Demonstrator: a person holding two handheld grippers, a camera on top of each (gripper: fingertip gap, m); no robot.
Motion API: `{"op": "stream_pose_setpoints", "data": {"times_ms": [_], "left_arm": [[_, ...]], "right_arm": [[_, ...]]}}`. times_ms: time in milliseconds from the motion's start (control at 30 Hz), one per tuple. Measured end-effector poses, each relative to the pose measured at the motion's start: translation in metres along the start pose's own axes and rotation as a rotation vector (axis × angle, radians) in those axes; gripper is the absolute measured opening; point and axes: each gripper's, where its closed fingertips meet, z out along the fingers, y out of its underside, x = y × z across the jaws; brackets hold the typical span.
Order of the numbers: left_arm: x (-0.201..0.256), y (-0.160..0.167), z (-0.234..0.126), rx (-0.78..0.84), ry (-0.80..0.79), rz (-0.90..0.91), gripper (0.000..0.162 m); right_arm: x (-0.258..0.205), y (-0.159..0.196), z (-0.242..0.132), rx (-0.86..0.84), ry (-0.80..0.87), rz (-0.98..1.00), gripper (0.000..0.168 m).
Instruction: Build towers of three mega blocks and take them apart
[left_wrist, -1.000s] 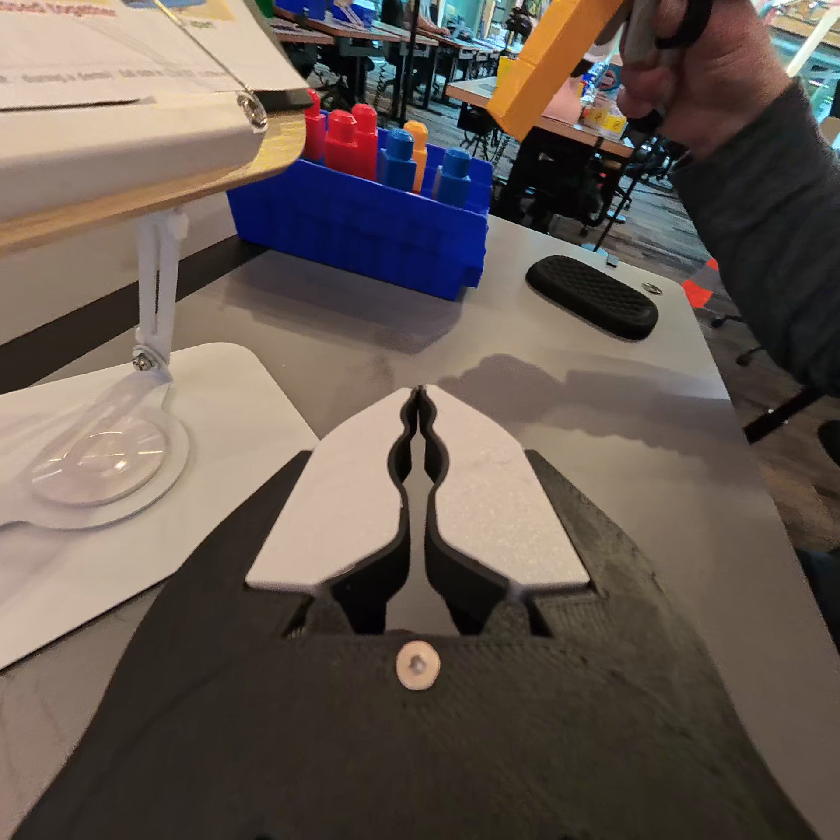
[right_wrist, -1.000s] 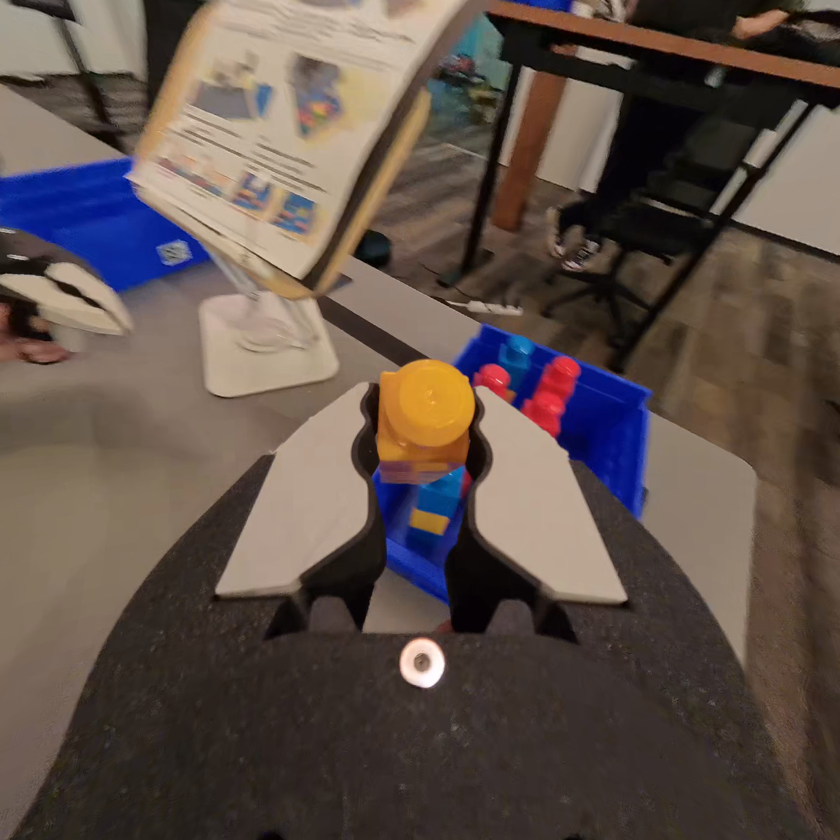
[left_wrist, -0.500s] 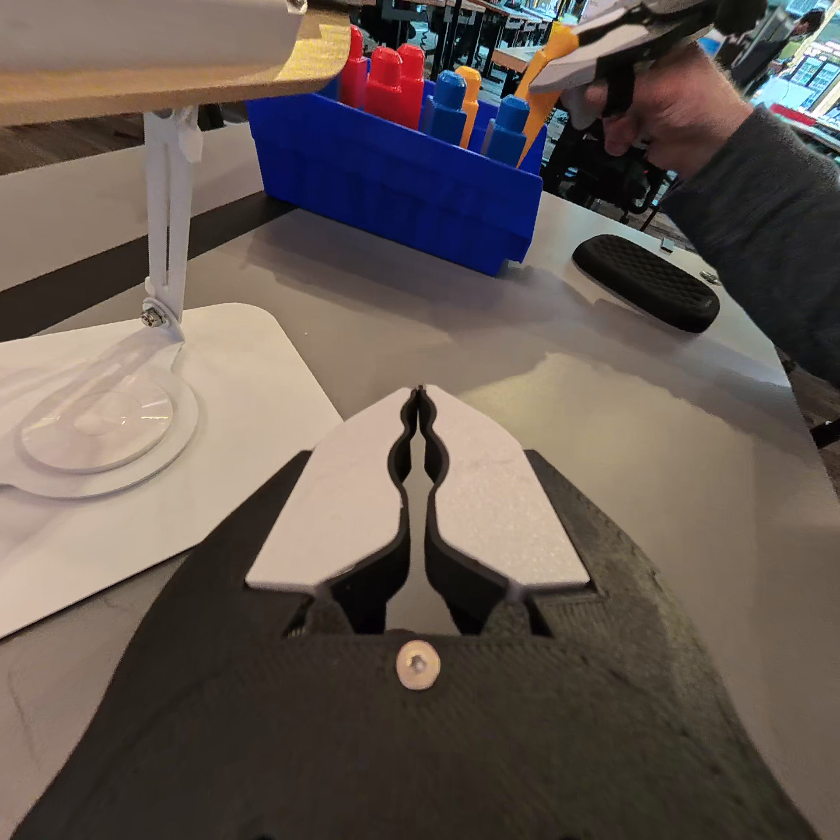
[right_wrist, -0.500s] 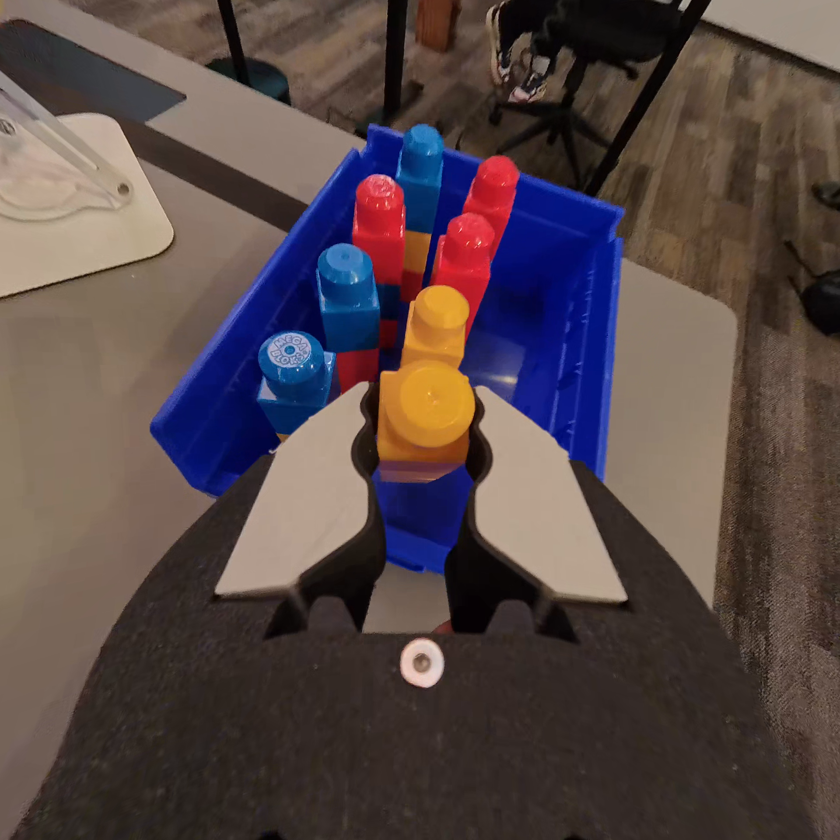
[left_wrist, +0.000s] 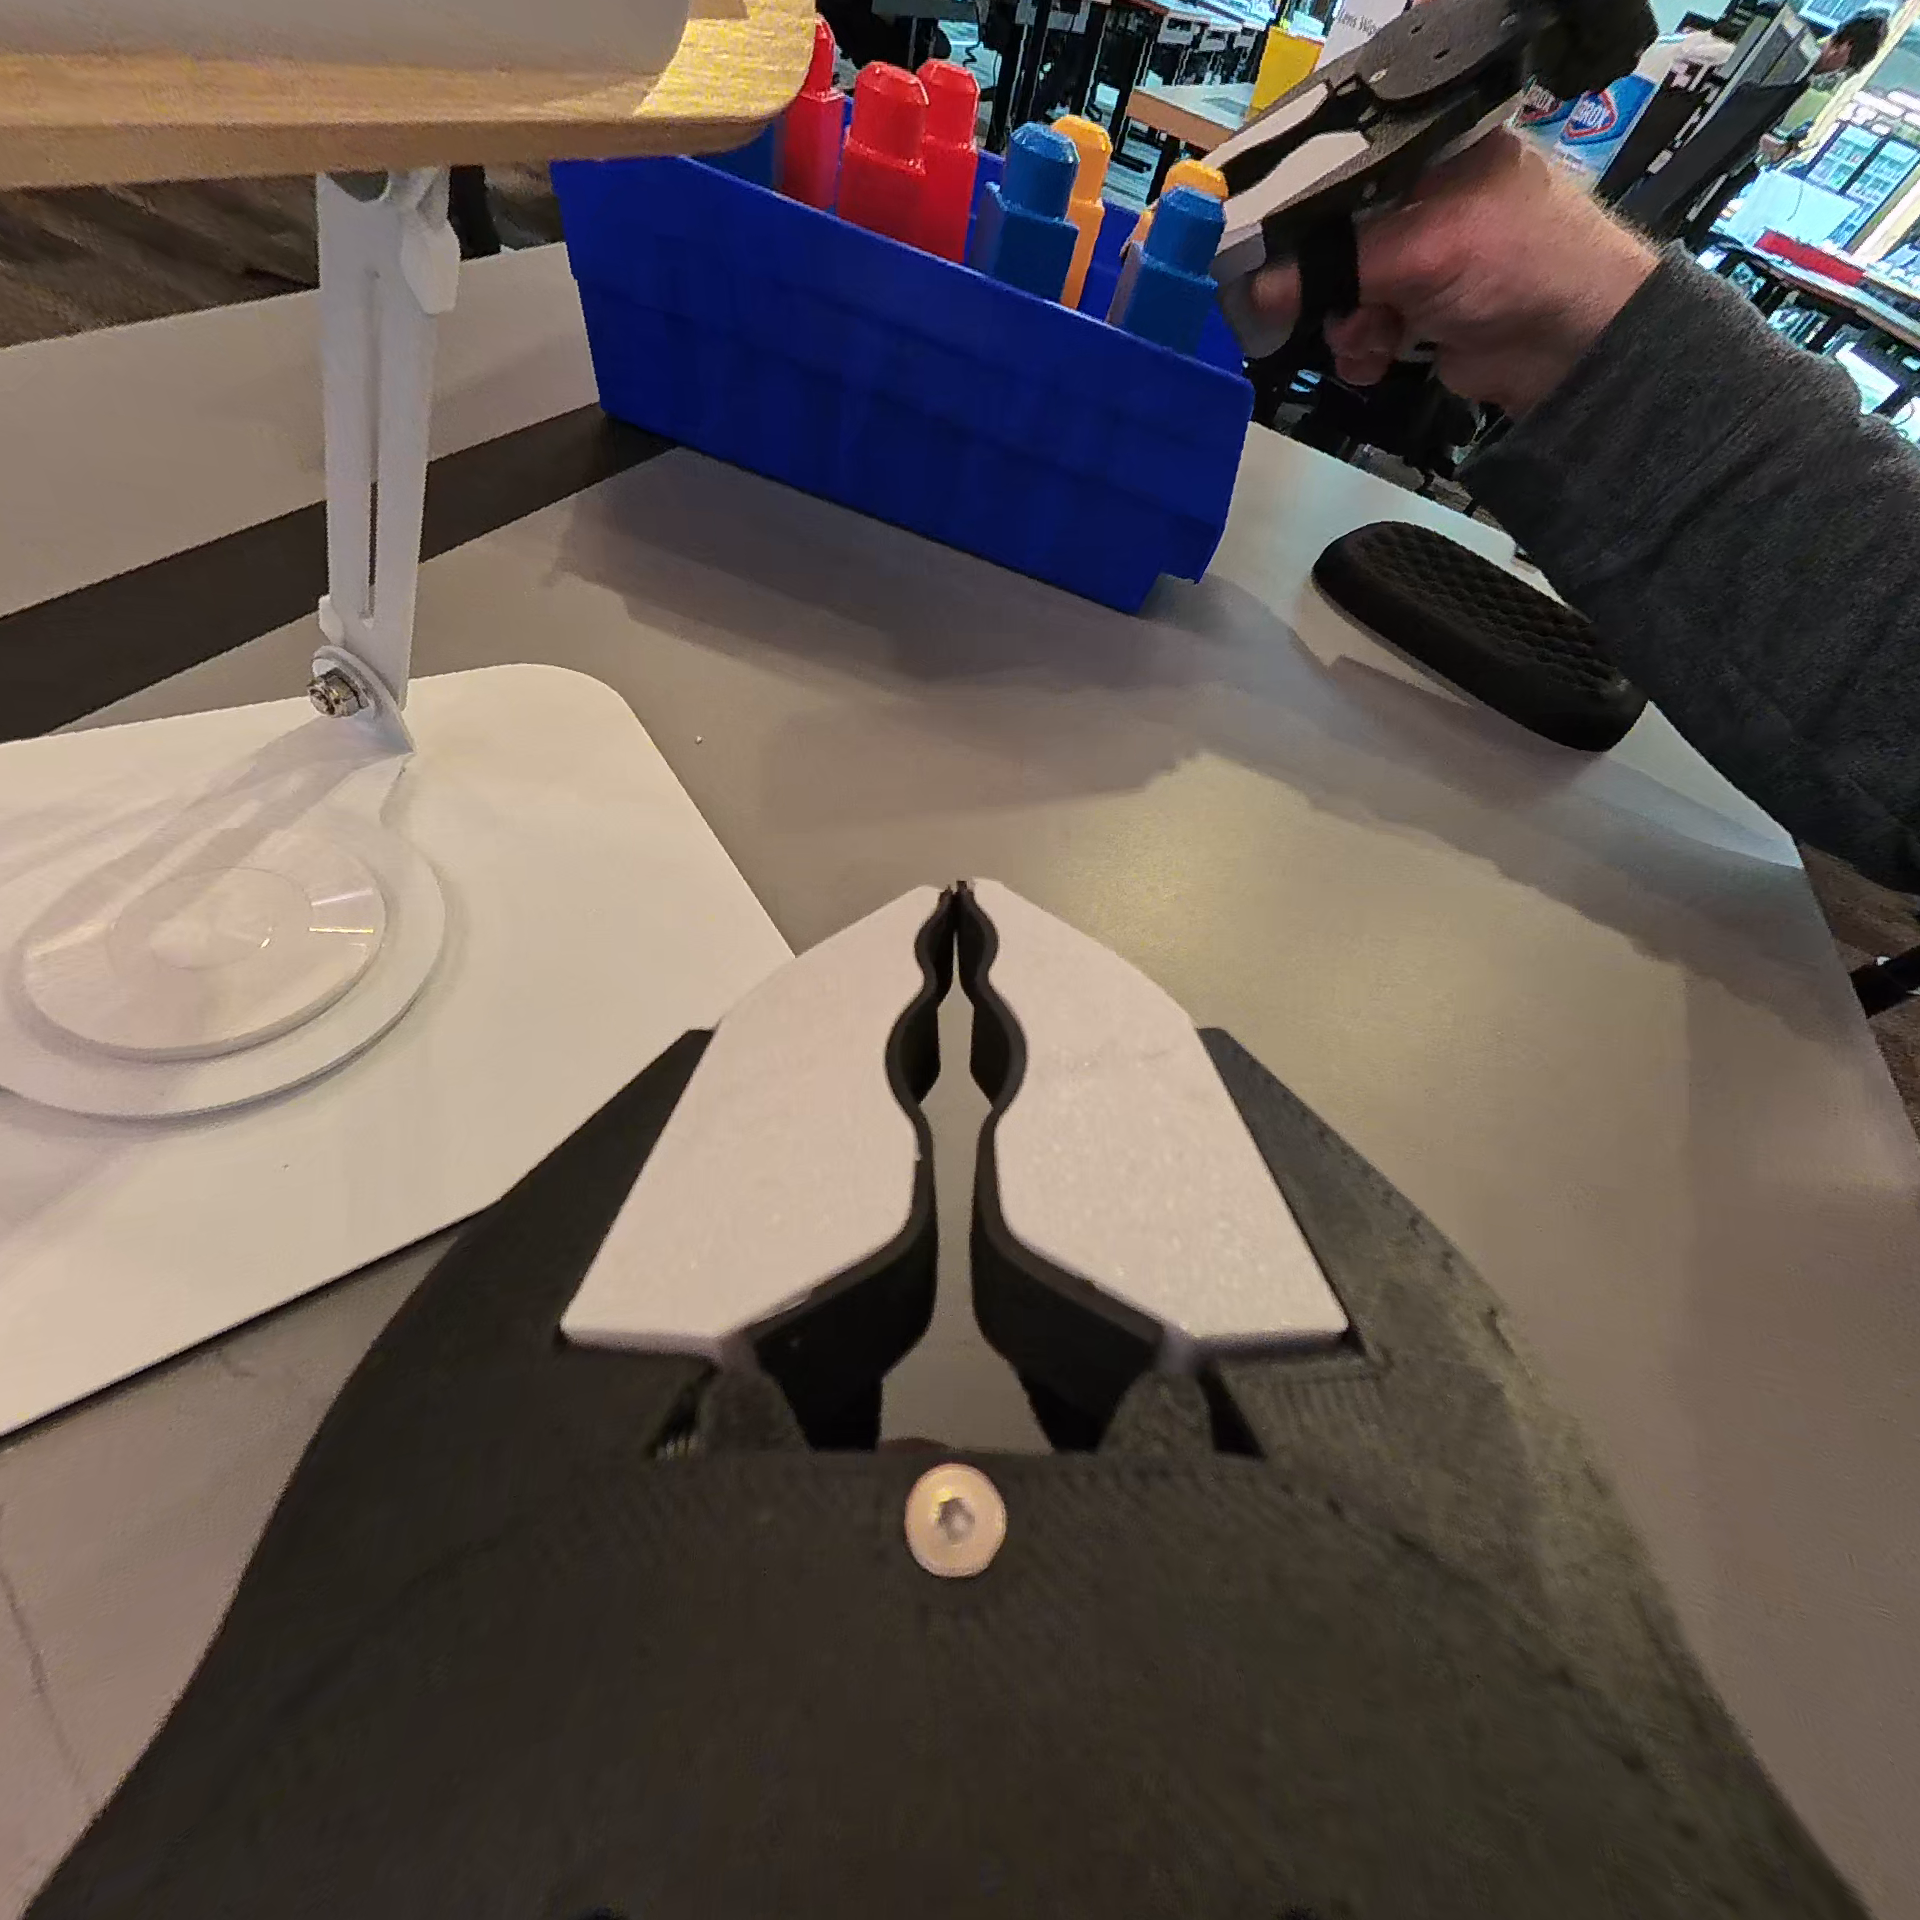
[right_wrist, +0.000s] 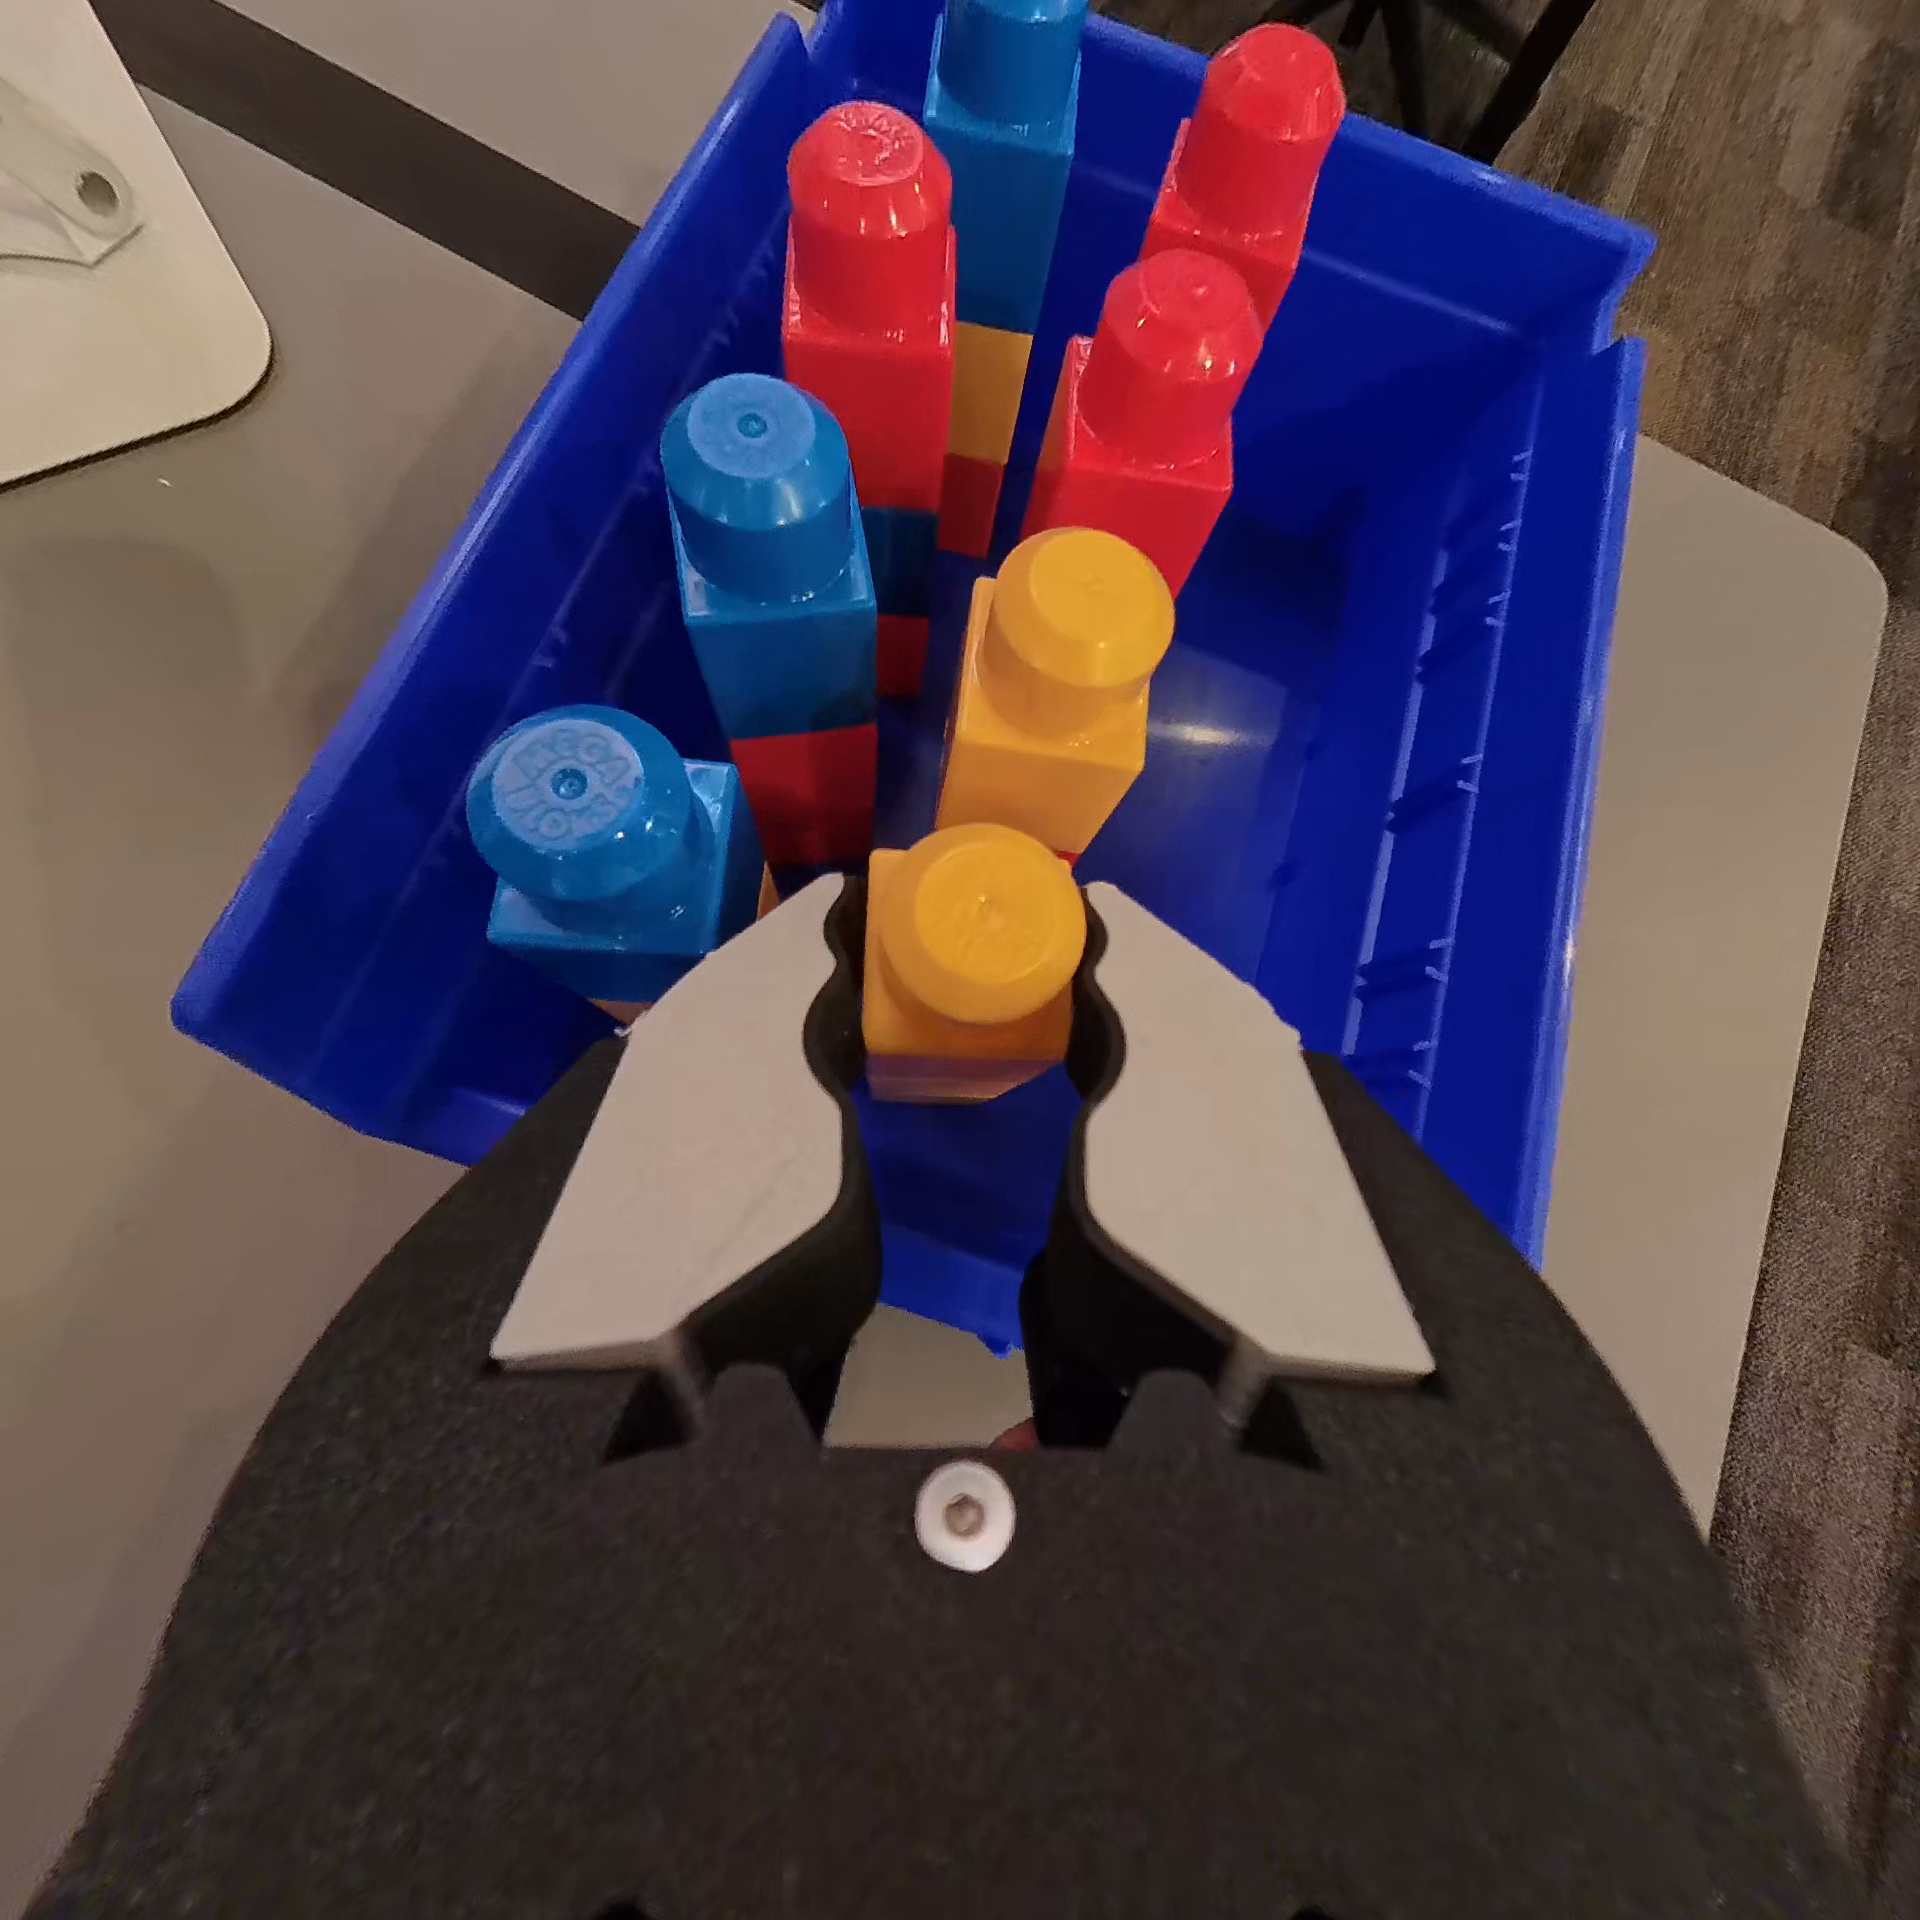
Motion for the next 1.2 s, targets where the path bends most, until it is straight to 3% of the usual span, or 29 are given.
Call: {"op": "stream_pose_setpoints", "data": {"times_ms": [33,400,633,733,833,1000,1200], "left_arm": [[0.0,0.0,0.0,-0.001,0.003,-0.003,0.0],[0.0,0.002,0.003,-0.006,0.008,-0.01,0.0],[-0.004,-0.003,0.0,0.024,-0.021,-0.01,0.001],[-0.012,-0.006,-0.002,0.044,-0.084,-0.011,0.002],[-0.019,-0.011,-0.004,0.072,-0.152,-0.008,0.001],[-0.042,-0.002,-0.006,0.006,-0.378,0.022,0.0],[-0.065,0.006,-0.016,-0.043,-0.542,0.066,0.0]], "right_arm": [[0.0,0.0,0.0,0.001,0.0,0.002,0.037],[0.004,-0.009,-0.014,0.049,0.014,0.007,0.038],[-0.007,-0.034,-0.071,0.192,0.063,-0.005,0.038],[-0.053,-0.057,-0.095,0.298,-0.008,-0.055,0.033],[-0.12,-0.072,-0.09,0.341,-0.109,-0.146,0.024],[-0.247,-0.079,-0.032,0.362,-0.369,-0.256,0.008],[-0.32,-0.094,0.04,0.446,-0.393,-0.231,0.0]]}}
